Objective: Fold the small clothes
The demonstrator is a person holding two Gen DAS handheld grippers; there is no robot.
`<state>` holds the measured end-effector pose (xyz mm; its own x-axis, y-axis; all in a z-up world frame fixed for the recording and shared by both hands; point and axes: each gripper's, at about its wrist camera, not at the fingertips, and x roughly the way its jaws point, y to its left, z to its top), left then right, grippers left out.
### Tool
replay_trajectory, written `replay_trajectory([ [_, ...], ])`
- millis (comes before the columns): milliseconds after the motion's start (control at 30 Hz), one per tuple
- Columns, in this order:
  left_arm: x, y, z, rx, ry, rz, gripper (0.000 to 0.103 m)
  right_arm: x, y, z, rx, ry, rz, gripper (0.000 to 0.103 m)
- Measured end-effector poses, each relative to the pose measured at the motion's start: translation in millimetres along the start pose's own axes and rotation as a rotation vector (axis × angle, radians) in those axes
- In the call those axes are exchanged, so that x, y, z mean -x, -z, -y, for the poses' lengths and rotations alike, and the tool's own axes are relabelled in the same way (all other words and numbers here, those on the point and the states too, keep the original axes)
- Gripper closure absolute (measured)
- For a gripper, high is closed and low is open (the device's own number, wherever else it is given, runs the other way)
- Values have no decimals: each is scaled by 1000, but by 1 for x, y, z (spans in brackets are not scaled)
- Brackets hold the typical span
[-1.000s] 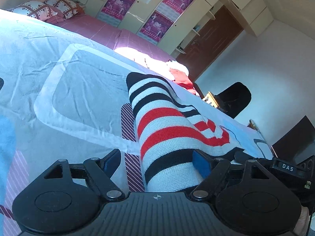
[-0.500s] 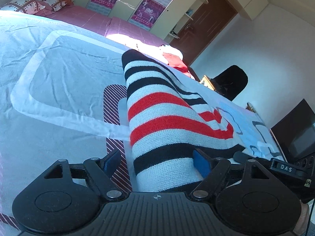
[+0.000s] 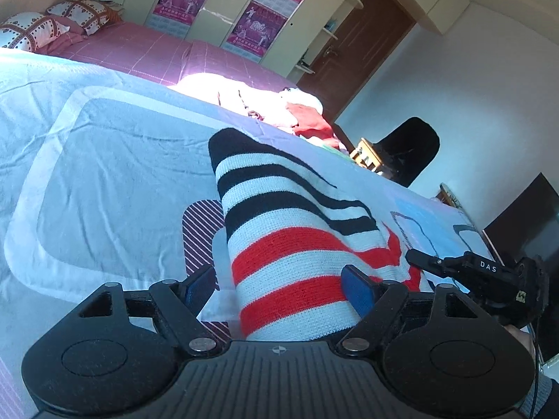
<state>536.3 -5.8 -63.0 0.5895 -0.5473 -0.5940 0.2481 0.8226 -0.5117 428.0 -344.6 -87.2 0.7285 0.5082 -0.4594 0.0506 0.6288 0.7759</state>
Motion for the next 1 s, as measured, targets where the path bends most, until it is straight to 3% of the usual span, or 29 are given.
replay_trajectory([
  [133,-7,5,-4,27,7,-4,25,-2,-4,-15,140,53,49,89],
  [267,-10,4,2,6,11,-10,25,10,-2,-44,357,83,103,93],
  [367,-16,3,8,-19,4,-21,25,12,-9,-44,372,104,110,93],
  [467,-25,5,11,-31,-32,-55,25,-5,-9,-27,365,212,41,94],
  [600,-30,7,16,-53,-63,-57,21,-6,0,-10,284,210,43,93],
  [633,-30,7,17,-62,-70,-57,20,-6,0,-12,280,215,36,92],
  [733,-24,3,17,-61,-85,-61,19,6,-3,-23,239,236,35,73],
  [833,2,7,18,-55,-63,-23,19,39,8,-33,204,141,33,70],
  [1000,48,35,13,-28,10,4,19,88,47,-38,171,62,12,70],
])
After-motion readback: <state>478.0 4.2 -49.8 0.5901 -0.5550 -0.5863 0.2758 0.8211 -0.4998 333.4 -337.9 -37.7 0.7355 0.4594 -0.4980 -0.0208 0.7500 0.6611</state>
